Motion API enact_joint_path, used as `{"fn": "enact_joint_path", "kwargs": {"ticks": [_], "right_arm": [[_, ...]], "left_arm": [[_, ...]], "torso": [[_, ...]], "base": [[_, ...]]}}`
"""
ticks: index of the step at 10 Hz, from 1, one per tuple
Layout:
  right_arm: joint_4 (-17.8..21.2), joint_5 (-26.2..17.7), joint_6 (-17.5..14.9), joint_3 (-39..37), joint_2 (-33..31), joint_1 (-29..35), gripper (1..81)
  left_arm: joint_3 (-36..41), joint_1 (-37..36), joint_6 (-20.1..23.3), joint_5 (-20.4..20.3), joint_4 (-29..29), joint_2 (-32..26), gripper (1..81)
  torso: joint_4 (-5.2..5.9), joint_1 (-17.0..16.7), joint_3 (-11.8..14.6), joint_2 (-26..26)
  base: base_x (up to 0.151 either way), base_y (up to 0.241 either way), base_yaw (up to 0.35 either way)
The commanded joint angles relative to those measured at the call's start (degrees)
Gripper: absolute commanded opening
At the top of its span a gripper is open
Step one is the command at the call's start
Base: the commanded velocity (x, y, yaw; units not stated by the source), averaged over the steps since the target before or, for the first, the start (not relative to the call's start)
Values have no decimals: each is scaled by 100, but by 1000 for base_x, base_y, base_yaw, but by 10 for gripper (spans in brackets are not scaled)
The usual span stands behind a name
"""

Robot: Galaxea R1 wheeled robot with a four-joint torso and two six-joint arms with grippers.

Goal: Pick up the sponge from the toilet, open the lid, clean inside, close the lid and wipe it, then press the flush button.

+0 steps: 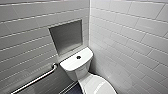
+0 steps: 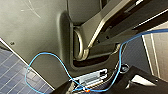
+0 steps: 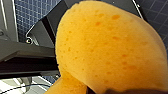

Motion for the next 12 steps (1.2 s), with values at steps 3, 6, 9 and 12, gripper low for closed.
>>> {"fn": "enact_joint_path", "kwargs": {"ticks": [3,6,9,12], "right_arm": [[-170,-245,-17,-455,311,-249,10],[-179,-244,-8,-543,337,-249,10],[-170,-244,-8,-657,408,-249,10],[-179,-253,-17,-745,487,-249,10]], "left_arm": [[-293,57,14,387,-39,174,811],[-310,57,14,387,-39,182,811],[-337,48,14,387,-39,218,811],[-565,48,14,387,-30,340,811]], "torso": [[0,-639,567,984],[0,-1032,409,1576],[0,-1453,691,2225],[0,-1838,1274,2829]], "base": [[0,0,0],[0,0,0],[0,0,0],[0,0,0]]}}
